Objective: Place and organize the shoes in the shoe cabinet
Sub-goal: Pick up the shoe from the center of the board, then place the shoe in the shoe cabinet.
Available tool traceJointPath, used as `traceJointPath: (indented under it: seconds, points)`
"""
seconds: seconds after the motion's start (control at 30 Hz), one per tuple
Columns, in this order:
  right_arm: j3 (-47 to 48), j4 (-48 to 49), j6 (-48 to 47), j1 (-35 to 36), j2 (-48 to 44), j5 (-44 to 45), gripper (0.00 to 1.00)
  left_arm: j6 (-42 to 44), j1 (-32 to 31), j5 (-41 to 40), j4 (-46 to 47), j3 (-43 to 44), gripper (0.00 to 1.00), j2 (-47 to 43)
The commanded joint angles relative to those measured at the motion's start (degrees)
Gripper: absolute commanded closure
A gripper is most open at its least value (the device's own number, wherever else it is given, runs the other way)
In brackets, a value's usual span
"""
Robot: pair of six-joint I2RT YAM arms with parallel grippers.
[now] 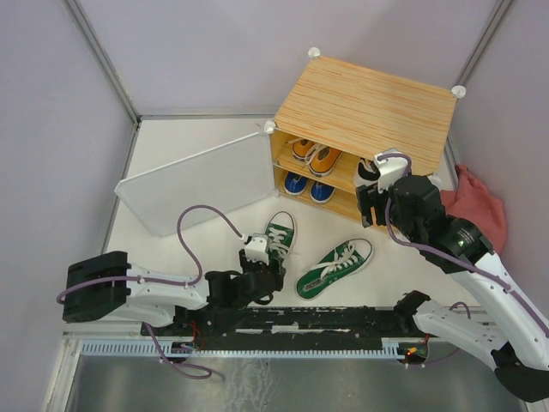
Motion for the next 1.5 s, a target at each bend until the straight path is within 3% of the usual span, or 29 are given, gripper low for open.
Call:
traceJointPath:
  seconds: [0.0, 0.07, 0.2, 0.23, 0.5, 0.73, 0.97, 1.23, 1.47]
  points:
    - [0.93, 1.9, 0.7, 0.13, 0.1, -0.56, 0.21, -1.65, -0.43, 1.37, 2.53, -1.91, 0.32, 6.43]
    - [0.8, 1.73, 0.39, 0.16, -0.06, -0.15, 0.21, -1.2, -0.42, 2.47, 4.19, -1.62, 0.48, 9.12]
    - [0.4, 1.92, 0.24, 0.13, -0.37, 0.32, 0.2, 0.46, -0.45, 3.01, 7.52, -1.78, 0.95, 10.85]
    - [0.3, 1.82, 0.24, 0.2, -0.42, 0.39, 0.21, 1.15, -0.45, 2.83, 7.54, -1.71, 0.97, 10.61]
    - [-0.93, 2.13, 0.31, 0.18, -0.94, 1.35, 0.2, 9.89, -1.28, 0.28, -3.08, 3.46, 0.97, 0.7]
    - [-1.63, 2.66, 0.55, 0.16, -0.68, 1.4, 0.2, 13.24, -2.19, -0.34, -4.24, 4.54, 0.97, -4.08]
    - [0.24, 1.17, 1.18, 0.15, -0.65, 3.53, 0.21, 18.74, -4.02, -1.57, -2.2, 12.65, 0.97, 0.1]
    - [3.83, -1.53, 0.32, 0.18, -1.16, 5.91, 0.21, 23.6, -3.65, -1.55, 10.41, 14.97, 0.97, 6.19]
    - [8.86, -3.94, -0.32, 0.18, -1.01, 6.32, 0.21, 28.03, -1.0, 5.05, 17.61, 23.08, 0.97, 16.95]
